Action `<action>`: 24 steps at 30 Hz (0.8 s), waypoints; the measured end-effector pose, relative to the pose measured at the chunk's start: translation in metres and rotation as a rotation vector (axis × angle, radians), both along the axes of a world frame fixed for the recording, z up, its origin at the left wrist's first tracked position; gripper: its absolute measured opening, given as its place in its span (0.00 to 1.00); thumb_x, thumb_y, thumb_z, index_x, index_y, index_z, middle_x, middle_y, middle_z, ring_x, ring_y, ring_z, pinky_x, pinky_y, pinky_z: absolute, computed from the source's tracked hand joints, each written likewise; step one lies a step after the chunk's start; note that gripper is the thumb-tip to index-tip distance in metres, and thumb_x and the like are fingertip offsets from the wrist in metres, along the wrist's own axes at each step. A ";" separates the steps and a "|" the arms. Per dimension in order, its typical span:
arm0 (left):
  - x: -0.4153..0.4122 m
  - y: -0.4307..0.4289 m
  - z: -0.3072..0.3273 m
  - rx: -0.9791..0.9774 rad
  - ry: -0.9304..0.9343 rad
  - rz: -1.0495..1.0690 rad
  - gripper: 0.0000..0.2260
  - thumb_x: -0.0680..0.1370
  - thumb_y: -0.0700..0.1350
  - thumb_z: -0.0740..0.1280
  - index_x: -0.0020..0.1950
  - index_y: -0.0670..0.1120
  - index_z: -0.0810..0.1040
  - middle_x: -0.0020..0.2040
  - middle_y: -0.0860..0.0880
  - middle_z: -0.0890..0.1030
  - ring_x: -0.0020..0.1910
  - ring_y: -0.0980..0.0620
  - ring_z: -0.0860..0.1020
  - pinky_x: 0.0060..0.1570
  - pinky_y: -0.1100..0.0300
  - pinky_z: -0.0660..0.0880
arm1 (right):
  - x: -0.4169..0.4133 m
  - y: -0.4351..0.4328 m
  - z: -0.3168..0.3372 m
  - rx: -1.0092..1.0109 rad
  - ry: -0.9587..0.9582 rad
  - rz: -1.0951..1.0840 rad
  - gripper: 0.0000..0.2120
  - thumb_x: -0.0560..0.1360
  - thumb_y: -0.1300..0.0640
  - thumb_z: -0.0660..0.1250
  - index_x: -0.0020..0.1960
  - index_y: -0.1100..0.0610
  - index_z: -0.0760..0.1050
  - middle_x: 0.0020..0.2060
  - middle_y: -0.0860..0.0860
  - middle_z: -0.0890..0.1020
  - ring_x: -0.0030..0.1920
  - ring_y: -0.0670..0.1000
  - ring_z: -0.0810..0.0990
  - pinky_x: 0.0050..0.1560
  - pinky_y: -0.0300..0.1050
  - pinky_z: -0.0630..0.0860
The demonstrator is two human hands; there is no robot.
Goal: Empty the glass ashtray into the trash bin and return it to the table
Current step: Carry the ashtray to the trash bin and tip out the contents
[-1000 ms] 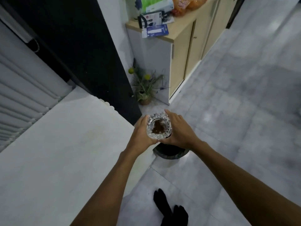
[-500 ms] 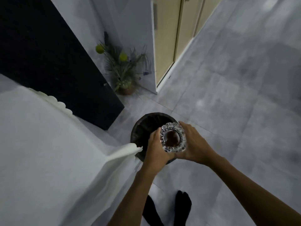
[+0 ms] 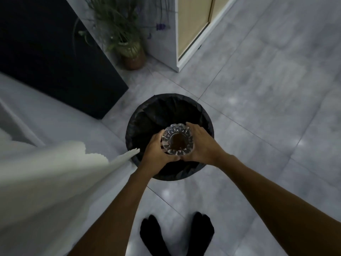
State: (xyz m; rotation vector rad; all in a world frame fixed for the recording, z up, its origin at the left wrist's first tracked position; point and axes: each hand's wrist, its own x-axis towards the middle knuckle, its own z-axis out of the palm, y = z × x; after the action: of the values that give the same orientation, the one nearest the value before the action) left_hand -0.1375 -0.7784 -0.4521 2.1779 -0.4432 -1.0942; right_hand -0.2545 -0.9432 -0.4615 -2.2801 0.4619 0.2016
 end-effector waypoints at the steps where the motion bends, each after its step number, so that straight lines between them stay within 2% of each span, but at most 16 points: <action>1: 0.002 0.003 -0.005 0.010 0.026 0.004 0.50 0.65 0.41 0.86 0.81 0.48 0.64 0.78 0.46 0.72 0.76 0.44 0.72 0.72 0.46 0.74 | 0.002 0.001 -0.005 0.023 0.034 -0.007 0.58 0.62 0.40 0.83 0.79 0.59 0.55 0.74 0.56 0.68 0.74 0.56 0.66 0.75 0.51 0.64; 3: 0.007 0.009 -0.014 0.022 0.114 0.020 0.48 0.66 0.39 0.85 0.81 0.46 0.64 0.76 0.46 0.74 0.73 0.46 0.75 0.62 0.60 0.79 | 0.006 0.001 -0.013 0.109 0.112 -0.045 0.55 0.62 0.41 0.83 0.77 0.58 0.58 0.71 0.53 0.71 0.71 0.53 0.70 0.74 0.49 0.66; 4: 0.010 0.012 -0.016 0.008 0.177 0.042 0.47 0.66 0.38 0.85 0.81 0.45 0.65 0.75 0.46 0.76 0.71 0.46 0.78 0.56 0.66 0.80 | 0.008 0.000 -0.016 0.161 0.145 -0.069 0.51 0.62 0.41 0.83 0.75 0.57 0.61 0.66 0.51 0.74 0.66 0.50 0.73 0.71 0.47 0.71; 5: 0.012 0.013 -0.016 -0.001 0.226 0.070 0.45 0.68 0.38 0.84 0.81 0.44 0.66 0.75 0.46 0.76 0.68 0.48 0.79 0.52 0.68 0.79 | 0.010 -0.002 -0.019 0.207 0.184 -0.090 0.47 0.63 0.43 0.84 0.73 0.55 0.64 0.61 0.47 0.75 0.60 0.46 0.75 0.63 0.40 0.74; 6: 0.014 0.015 -0.015 0.003 0.271 0.095 0.43 0.69 0.39 0.83 0.80 0.43 0.66 0.75 0.48 0.76 0.66 0.50 0.79 0.50 0.69 0.78 | 0.011 -0.005 -0.021 0.253 0.232 -0.108 0.42 0.64 0.45 0.83 0.70 0.54 0.66 0.55 0.44 0.76 0.54 0.43 0.76 0.55 0.30 0.73; 8: 0.017 0.017 -0.015 0.020 0.332 0.148 0.37 0.73 0.44 0.81 0.79 0.44 0.69 0.73 0.51 0.77 0.62 0.54 0.80 0.47 0.70 0.77 | 0.017 -0.008 -0.023 0.347 0.323 -0.121 0.28 0.68 0.48 0.81 0.60 0.51 0.70 0.46 0.39 0.76 0.44 0.38 0.75 0.42 0.23 0.68; 9: 0.019 0.017 -0.014 0.017 0.356 0.186 0.36 0.73 0.49 0.80 0.77 0.44 0.71 0.72 0.50 0.78 0.62 0.54 0.80 0.47 0.69 0.78 | 0.021 -0.008 -0.022 0.386 0.354 -0.145 0.23 0.70 0.49 0.80 0.57 0.51 0.71 0.43 0.38 0.75 0.42 0.38 0.75 0.41 0.23 0.69; 11: 0.023 0.014 -0.012 0.049 0.400 0.281 0.33 0.72 0.58 0.79 0.72 0.46 0.77 0.65 0.49 0.82 0.61 0.52 0.80 0.50 0.62 0.79 | 0.029 -0.007 -0.024 0.478 0.396 -0.230 0.19 0.73 0.46 0.77 0.55 0.54 0.75 0.43 0.43 0.78 0.44 0.41 0.78 0.50 0.29 0.75; 13: 0.027 0.007 -0.007 0.109 0.392 0.341 0.24 0.74 0.62 0.75 0.62 0.48 0.81 0.54 0.52 0.82 0.58 0.51 0.80 0.55 0.56 0.79 | 0.036 0.000 -0.029 0.597 0.418 -0.292 0.32 0.69 0.34 0.75 0.61 0.58 0.78 0.52 0.50 0.83 0.53 0.49 0.81 0.61 0.47 0.79; 14: 0.029 0.003 -0.007 0.141 0.384 0.378 0.23 0.75 0.63 0.74 0.61 0.49 0.81 0.52 0.52 0.81 0.57 0.50 0.80 0.57 0.53 0.79 | 0.039 0.003 -0.033 0.648 0.430 -0.312 0.40 0.65 0.28 0.73 0.65 0.56 0.77 0.58 0.52 0.82 0.56 0.51 0.82 0.62 0.52 0.79; 16: 0.030 -0.001 -0.008 0.207 0.398 0.447 0.31 0.73 0.67 0.73 0.67 0.47 0.78 0.56 0.48 0.81 0.61 0.45 0.79 0.62 0.49 0.79 | 0.045 0.009 -0.038 0.743 0.451 -0.356 0.50 0.60 0.21 0.70 0.69 0.56 0.74 0.61 0.54 0.81 0.57 0.53 0.82 0.62 0.52 0.80; 18: 0.032 -0.006 -0.009 0.211 0.462 0.529 0.42 0.69 0.71 0.74 0.74 0.44 0.74 0.66 0.45 0.79 0.66 0.42 0.78 0.62 0.47 0.79 | 0.051 0.014 -0.040 0.825 0.489 -0.398 0.50 0.61 0.20 0.65 0.69 0.57 0.74 0.58 0.56 0.82 0.55 0.55 0.83 0.59 0.48 0.81; 20: 0.036 -0.011 -0.011 0.223 0.525 0.609 0.49 0.65 0.72 0.75 0.77 0.45 0.70 0.72 0.44 0.76 0.68 0.40 0.77 0.57 0.47 0.79 | 0.056 0.018 -0.040 0.917 0.547 -0.443 0.48 0.64 0.20 0.64 0.68 0.56 0.74 0.57 0.59 0.82 0.54 0.57 0.82 0.56 0.49 0.81; 24: 0.041 -0.017 -0.014 0.253 0.578 0.643 0.47 0.67 0.70 0.76 0.77 0.46 0.68 0.73 0.42 0.74 0.69 0.38 0.75 0.54 0.47 0.77 | 0.058 0.020 -0.043 0.987 0.595 -0.491 0.49 0.63 0.19 0.65 0.71 0.53 0.70 0.59 0.59 0.80 0.57 0.59 0.82 0.57 0.52 0.81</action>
State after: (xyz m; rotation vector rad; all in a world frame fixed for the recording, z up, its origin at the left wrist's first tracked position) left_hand -0.0965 -0.7956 -0.4659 1.8589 0.6373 -1.3534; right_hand -0.1964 -0.9235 -0.5046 -1.0742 0.9493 0.6872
